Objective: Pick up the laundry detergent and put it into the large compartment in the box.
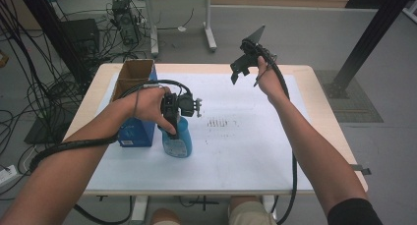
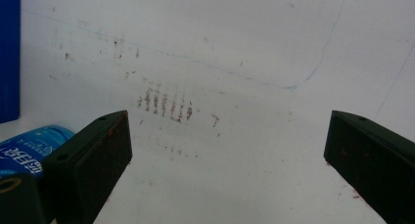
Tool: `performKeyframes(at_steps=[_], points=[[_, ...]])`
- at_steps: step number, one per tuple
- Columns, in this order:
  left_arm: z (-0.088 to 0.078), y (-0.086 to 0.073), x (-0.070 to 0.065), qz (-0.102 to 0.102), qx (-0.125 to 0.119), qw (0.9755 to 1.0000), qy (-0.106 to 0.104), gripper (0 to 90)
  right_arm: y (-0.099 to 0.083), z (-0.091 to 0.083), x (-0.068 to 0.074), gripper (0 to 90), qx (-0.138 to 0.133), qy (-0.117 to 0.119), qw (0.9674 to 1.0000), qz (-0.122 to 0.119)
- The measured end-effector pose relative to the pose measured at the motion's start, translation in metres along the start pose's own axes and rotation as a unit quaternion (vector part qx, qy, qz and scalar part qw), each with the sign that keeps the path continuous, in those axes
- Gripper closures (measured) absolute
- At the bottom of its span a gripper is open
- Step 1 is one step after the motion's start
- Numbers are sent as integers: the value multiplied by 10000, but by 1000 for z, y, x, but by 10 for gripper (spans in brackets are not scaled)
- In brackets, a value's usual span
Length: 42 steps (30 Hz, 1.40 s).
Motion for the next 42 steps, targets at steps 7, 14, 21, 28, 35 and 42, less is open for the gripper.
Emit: performKeyframes(at_steps=[7,14,21,28,35,42], points=[[0,0,-1,-13,14,10000,17,344,-1,0,0,38,-9,9,10000,9],[0,-1,-2,-44,10,10000,31,345,-1,0,1,38,-8,4,10000,-9],[-1,-1,-2,-52,21,10000,33,346,-1,0,2,38,4,3,10000,-21],[-1,-1,-2,-58,32,10000,34,347,-1,0,3,38,0,-15,10000,-22],[-1,-1,-3,-81,44,9999,40,348,0,1,4,38,10,-27,10000,-37],[-2,-3,-4,-150,41,9999,28,349,0,2,4,38,22,-18,10000,-49]])
Point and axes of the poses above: each handheld gripper's, and its own axes: z roughly forward along the jaws, y roughly out of its top, x roughly to its left, the point moved 2 cm from there along z, roughly forward along the jaws, and after that the axes turned 8 degrees about -z, right-handed, at the moved point
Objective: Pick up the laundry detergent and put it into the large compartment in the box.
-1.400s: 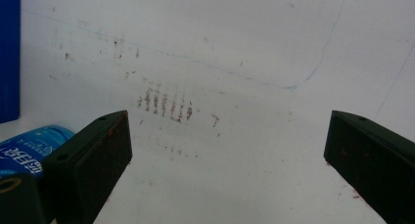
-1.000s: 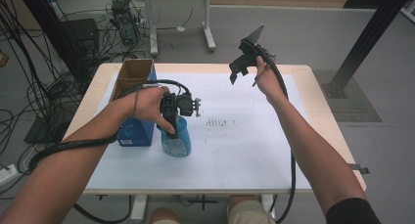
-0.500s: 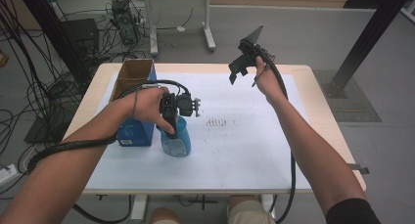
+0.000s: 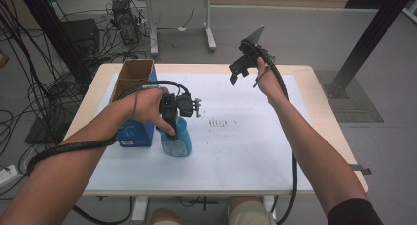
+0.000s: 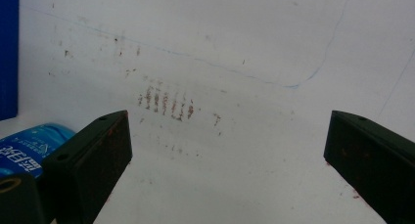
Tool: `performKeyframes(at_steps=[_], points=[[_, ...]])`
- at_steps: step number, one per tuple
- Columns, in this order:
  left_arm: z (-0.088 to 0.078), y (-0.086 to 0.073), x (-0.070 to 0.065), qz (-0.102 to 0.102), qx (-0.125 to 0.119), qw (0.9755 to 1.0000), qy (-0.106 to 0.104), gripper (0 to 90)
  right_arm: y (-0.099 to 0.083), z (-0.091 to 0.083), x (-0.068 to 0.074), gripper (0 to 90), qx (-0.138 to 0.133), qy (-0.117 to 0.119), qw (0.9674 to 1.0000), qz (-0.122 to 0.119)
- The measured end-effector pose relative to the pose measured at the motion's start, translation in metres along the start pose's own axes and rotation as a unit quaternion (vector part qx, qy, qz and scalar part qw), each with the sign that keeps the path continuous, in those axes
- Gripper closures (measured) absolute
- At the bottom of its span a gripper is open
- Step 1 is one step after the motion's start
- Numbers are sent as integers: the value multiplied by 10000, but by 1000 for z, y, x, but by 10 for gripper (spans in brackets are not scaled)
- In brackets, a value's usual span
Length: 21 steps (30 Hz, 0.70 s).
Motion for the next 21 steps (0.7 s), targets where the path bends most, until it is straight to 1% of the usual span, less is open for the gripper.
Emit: performKeyframes(at_steps=[2,4,12,14,16,17,18,19,20,21], points=[[0,-1,2,-31,-24,9999,-108,350,0,0,0,38,-13,-3,10000,-10],[0,0,1,-30,-19,9999,-138,350,0,0,1,38,-2,2,10000,1],[-5,-1,-1,-136,-68,9998,-158,351,3,4,7,39,57,-30,10000,-62],[-9,0,-1,-208,-71,9996,-191,351,3,4,7,38,60,-35,10000,-71],[-18,2,1,-388,-73,9989,-256,351,3,4,7,38,60,-35,10000,-56],[-23,3,3,-510,-34,9982,-309,351,3,5,8,38,53,-39,10000,-68],[-23,3,3,-510,-34,9982,-309,351,3,5,8,38,53,-39,10000,-68],[-33,3,3,-610,-70,9976,-321,351,3,4,9,38,67,-45,9999,-67],[-39,4,3,-673,-55,9973,-304,351,2,5,10,38,61,-46,9999,-65],[-39,4,3,-673,-55,9973,-304,351,2,5,10,38,61,-46,9999,-65]])
Point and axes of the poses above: each handheld gripper's, and its own axes: z roughly forward along the jaws, y roughly out of its top, x roughly to its left, the point moved 2 cm from there along z, roughly forward along the jaws, and after that the axes turned 8 degrees about -z, right-handed, at the moved point
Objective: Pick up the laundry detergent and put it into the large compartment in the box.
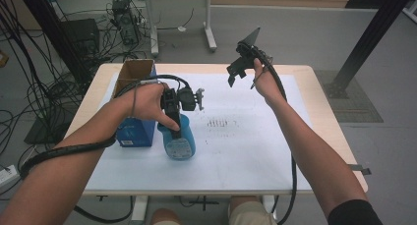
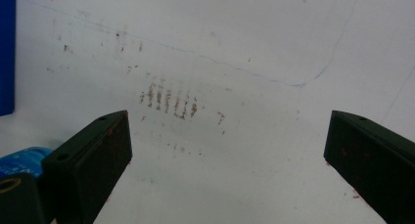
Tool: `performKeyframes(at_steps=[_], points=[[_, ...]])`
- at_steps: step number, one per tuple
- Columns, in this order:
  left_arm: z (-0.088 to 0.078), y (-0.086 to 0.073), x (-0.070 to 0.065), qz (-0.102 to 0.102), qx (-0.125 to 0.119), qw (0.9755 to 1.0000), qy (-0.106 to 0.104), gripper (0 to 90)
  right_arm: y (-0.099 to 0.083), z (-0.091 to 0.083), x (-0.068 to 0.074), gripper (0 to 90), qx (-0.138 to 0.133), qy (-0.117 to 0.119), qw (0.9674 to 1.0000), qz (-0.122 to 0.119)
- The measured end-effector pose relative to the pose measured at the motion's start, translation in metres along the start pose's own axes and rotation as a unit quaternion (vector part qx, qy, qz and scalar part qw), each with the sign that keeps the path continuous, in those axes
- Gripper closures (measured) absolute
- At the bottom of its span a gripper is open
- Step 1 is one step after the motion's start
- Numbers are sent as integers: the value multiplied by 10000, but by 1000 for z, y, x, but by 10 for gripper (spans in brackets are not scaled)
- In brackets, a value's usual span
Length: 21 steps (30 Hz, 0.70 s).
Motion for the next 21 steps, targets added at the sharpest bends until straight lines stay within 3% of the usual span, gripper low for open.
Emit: performKeyframes(at_steps=[8,9,10,13,15,16,17,19,21], points=[[-52,0,-3,-604,-1,9980,160,352,-2,3,4,38,21,6,10000,-42],[-68,-3,-4,-772,-58,9968,195,351,-2,3,4,38,33,10,10000,-30],[-68,-3,-4,-772,-58,9968,195,352,-2,3,4,38,33,10,10000,-30],[-90,-8,-4,-1086,-192,9935,287,351,-3,3,5,38,24,19,10000,-60],[-105,-11,-3,-1337,-261,9899,386,351,-4,2,6,38,21,11,10000,-73],[-120,-14,0,-1642,-304,9848,472,351,-5,1,7,38,9,-5,10000,-76],[-120,-14,0,-1642,-304,9848,472,351,-5,1,7,38,9,-5,10000,-76],[-135,-21,3,-1970,-396,9781,551,351,-7,0,7,38,-5,-1,10000,-82],[-149,-28,8,-2312,-501,9698,601,351,-9,-1,6,38,-25,-10,10000,-96]])
Point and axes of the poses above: each handheld gripper's, and its own axes: z roughly forward along the jaws, y roughly out of its top, x roughly to its left, the point moved 2 cm from there along z, roughly forward along the jaws, and after that the axes turned 8 degrees about -z, right-handed, at the moved point
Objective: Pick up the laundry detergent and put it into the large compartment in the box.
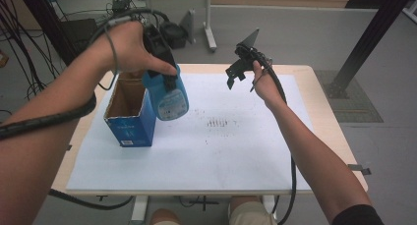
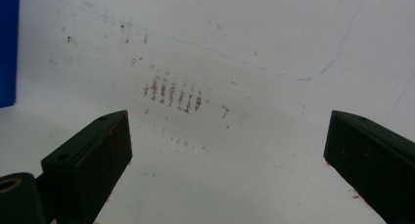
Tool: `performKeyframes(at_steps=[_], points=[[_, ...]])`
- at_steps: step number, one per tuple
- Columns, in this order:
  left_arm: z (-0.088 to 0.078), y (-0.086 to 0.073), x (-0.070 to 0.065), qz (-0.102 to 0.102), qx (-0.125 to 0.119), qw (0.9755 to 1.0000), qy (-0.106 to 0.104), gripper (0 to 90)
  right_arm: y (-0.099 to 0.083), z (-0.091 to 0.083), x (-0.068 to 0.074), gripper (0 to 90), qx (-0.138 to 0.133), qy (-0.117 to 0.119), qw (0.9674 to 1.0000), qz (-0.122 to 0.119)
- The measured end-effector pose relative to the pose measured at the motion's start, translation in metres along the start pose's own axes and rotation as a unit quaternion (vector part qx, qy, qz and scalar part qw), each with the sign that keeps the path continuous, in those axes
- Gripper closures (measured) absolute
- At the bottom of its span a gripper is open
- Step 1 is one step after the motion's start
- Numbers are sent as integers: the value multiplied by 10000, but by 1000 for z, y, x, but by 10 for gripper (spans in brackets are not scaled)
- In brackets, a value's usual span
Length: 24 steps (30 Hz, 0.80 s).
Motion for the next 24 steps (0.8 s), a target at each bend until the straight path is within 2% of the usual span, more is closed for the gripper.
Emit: performKeyframes(at_steps=[1,2,4,5,6,8,9,10,15,17,18,19,22,23,24], points=[[-7,0,4,-199,-20,9998,24,352,0,0,-1,38,10,7,10000,34],[-20,-2,11,-561,-84,9983,104,352,0,0,-3,38,12,8,10000,40],[-31,-2,17,-711,-87,9972,208,352,-1,0,-3,38,3,11,10000,35],[-31,-2,17,-711,-87,9972,208,352,-1,0,-3,38,3,11,10000,35],[-35,-2,19,-819,-88,9963,236,353,0,1,-4,38,11,18,10000,37],[-46,0,28,-1086,-67,9936,301,353,0,2,-4,38,23,17,10000,50],[-54,1,36,-1365,-70,9901,310,354,1,3,-3,39,16,26,10000,34],[-54,1,36,-1365,-70,9901,310,354,1,3,-3,39,16,26,10000,34],[-67,-2,57,-2020,-134,9790,233,355,2,4,1,38,31,16,10000,-46],[-73,-2,67,-2303,-111,9728,231,355,3,4,0,38,32,21,10000,-60],[-73,-2,67,-2303,-111,9728,231,356,3,4,0,38,32,21,10000,-60],[-74,-3,69,-2398,-99,9705,237,356,3,4,-1,38,27,29,10000,-31],[-76,-4,78,-2719,-69,9619,262,356,3,5,-2,38,39,43,10000,-45],[-77,-5,84,-2921,-44,9559,292,356,3,5,-2,38,50,59,10000,-60],[-77,-6,86,-3018,-40,9529,302,356,4,6,-2,38,50,68,9999,-59]])
Point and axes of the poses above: each handheld gripper's, and its own axes: z roughly forward along the jaws, y roughly out of its top, x roughly to its left, the point moved 2 cm from there along z, roughly forward along the jaws, and after that the axes turned 8 degrees about -z, right-handed, at the moved point
